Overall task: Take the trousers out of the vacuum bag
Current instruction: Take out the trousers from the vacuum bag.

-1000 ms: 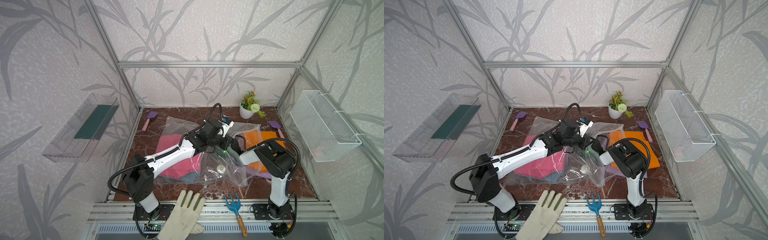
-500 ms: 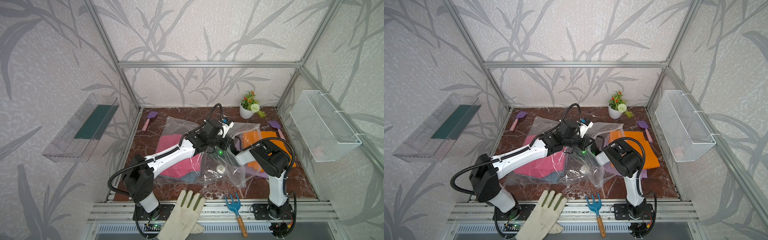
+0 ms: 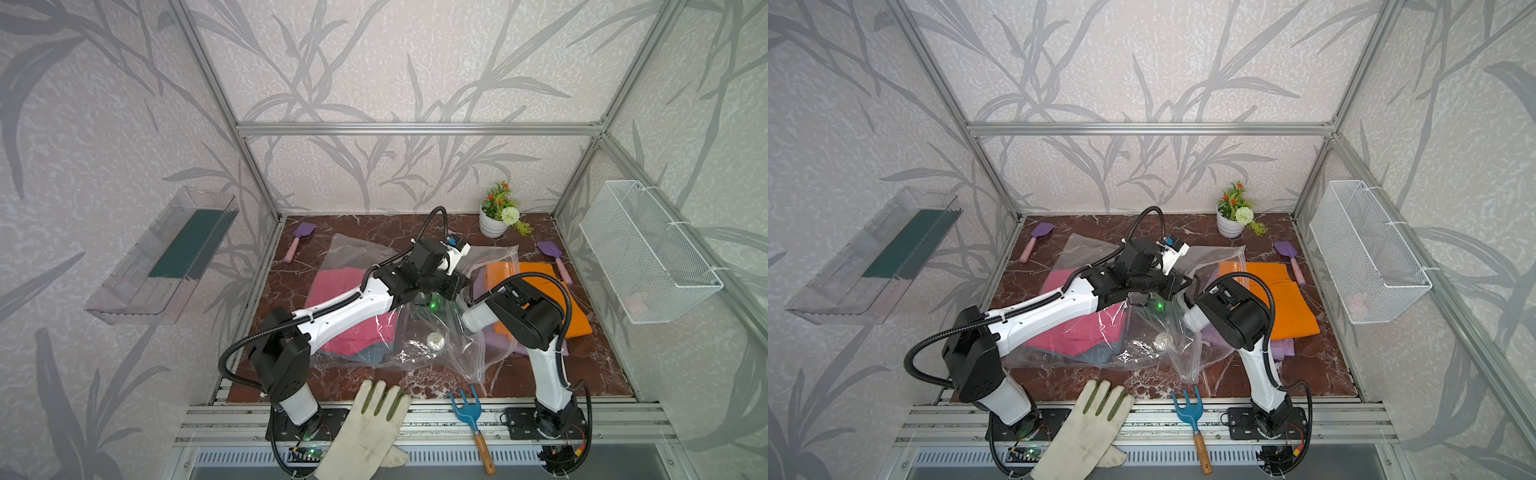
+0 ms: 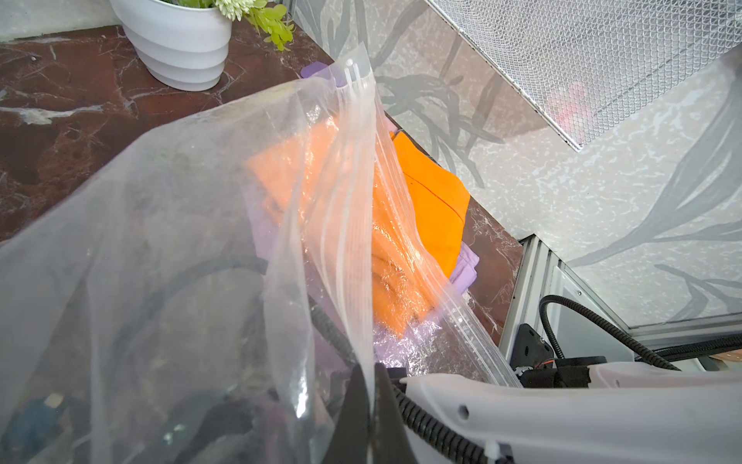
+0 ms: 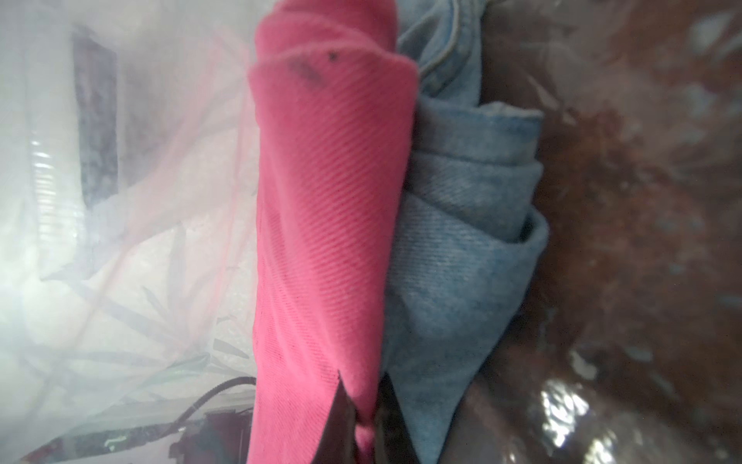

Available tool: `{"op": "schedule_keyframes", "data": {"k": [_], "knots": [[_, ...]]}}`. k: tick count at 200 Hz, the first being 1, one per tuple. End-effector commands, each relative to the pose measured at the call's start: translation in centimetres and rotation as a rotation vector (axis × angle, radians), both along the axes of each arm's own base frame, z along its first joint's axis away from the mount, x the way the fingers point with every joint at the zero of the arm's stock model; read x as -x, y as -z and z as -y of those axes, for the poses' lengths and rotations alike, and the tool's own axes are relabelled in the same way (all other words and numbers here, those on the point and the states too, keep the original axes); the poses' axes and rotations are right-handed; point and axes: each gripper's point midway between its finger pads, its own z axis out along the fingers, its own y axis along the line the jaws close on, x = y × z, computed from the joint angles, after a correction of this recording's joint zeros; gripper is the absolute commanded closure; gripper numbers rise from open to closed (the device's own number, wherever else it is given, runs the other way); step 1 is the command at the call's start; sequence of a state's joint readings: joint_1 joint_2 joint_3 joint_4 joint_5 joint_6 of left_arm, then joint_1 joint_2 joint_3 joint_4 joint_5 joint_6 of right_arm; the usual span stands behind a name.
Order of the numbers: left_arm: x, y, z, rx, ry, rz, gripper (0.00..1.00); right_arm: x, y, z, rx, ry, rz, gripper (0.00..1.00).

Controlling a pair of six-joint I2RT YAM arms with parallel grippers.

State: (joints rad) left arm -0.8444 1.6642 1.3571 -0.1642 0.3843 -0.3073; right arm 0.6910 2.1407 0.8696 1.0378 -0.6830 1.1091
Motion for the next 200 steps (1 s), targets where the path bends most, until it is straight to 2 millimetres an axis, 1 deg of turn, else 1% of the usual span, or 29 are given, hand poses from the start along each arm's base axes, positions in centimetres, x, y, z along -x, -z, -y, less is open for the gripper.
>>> {"op": "schedule_keyframes", "data": {"k": [1, 46, 120, 161, 200], "knots": [[-0.2, -1.0, 0.6, 0.015, 0.012, 0.031, 1.0, -0.1, -0.5, 0.4, -0.049, 0.009, 0.002, 1.0], [-0.3, -0.8, 0.4, 0.006, 0.003, 0.037, 1.0, -0.6, -1.4, 2.9, -0.006, 0.05, 0.042, 1.0], [-0.5, -0.6, 0.1, -0.011, -0.006, 0.045, 1.0, -1.1, -2.7, 6.0, 0.0, 0.102, 0.054, 1.0], [-0.5, -0.6, -0.1, -0.016, -0.013, 0.05, 1.0, -0.8, -3.2, 7.8, 0.023, 0.123, 0.062, 1.0], [-0.5, -0.4, -0.1, -0.019, -0.014, 0.049, 1.0, -0.5, -3.5, 9.8, 0.088, 0.144, 0.071, 1.0]]}}
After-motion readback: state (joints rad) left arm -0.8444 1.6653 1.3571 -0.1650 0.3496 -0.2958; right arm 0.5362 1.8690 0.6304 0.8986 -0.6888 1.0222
